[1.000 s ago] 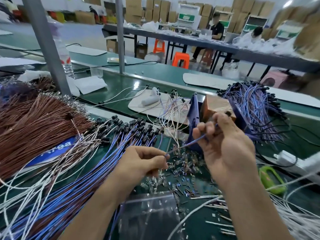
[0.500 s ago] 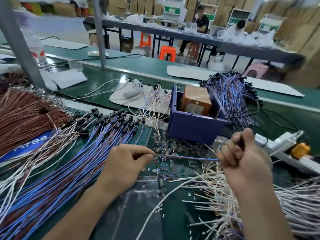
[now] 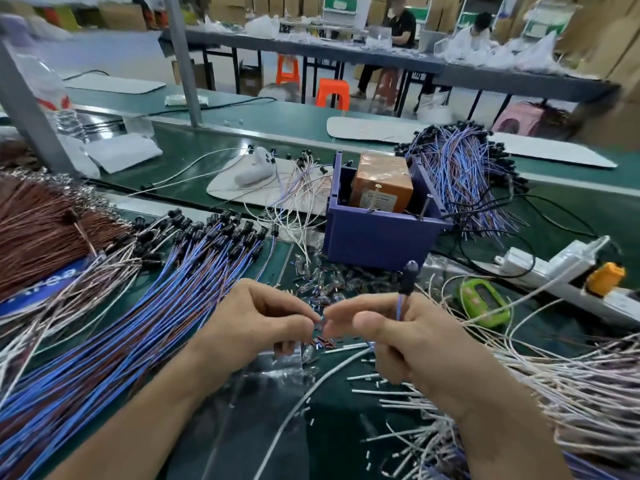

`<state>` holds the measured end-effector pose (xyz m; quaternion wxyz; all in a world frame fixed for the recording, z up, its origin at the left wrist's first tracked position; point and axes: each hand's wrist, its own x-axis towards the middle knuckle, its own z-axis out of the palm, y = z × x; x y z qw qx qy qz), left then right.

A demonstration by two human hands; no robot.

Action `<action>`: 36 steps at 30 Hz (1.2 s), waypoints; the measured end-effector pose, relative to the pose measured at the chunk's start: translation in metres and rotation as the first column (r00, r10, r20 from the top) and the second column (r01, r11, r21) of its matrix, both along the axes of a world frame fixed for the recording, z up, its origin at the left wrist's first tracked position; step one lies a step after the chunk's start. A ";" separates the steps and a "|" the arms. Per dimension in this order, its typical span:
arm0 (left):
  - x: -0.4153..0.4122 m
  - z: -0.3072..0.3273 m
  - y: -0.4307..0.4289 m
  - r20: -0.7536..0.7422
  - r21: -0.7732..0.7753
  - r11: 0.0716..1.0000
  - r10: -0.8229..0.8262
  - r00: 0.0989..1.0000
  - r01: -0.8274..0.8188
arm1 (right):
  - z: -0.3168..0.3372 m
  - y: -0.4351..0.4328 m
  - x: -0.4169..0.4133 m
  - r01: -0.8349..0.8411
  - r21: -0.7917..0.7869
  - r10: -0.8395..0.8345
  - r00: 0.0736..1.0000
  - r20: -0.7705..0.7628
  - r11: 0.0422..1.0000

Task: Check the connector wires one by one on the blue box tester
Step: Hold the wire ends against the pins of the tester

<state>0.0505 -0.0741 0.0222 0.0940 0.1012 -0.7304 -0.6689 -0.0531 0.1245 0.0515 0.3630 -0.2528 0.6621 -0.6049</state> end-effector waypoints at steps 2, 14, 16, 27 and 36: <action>-0.001 0.002 0.001 -0.022 0.024 0.999 0.035 0.999 -0.035 | -0.006 -0.011 0.004 0.230 -0.018 -0.229 0.957 -0.177 0.973; -0.002 0.003 0.000 -0.056 0.052 0.994 0.096 0.994 -0.093 | -0.015 -0.030 0.017 0.176 0.117 -0.100 0.873 -0.478 0.977; -0.004 0.001 0.000 -0.048 0.060 0.989 0.141 0.989 -0.138 | -0.018 -0.032 0.018 0.167 0.121 -0.088 0.869 -0.487 0.978; -0.006 -0.003 -0.009 -0.046 0.282 0.935 0.238 0.970 -0.216 | -0.016 -0.024 0.007 0.186 0.004 -0.186 0.979 0.083 0.983; -0.003 -0.004 -0.010 -0.065 0.401 0.894 0.247 0.967 -0.202 | -0.011 -0.021 0.009 0.155 0.018 -0.156 0.974 0.166 0.988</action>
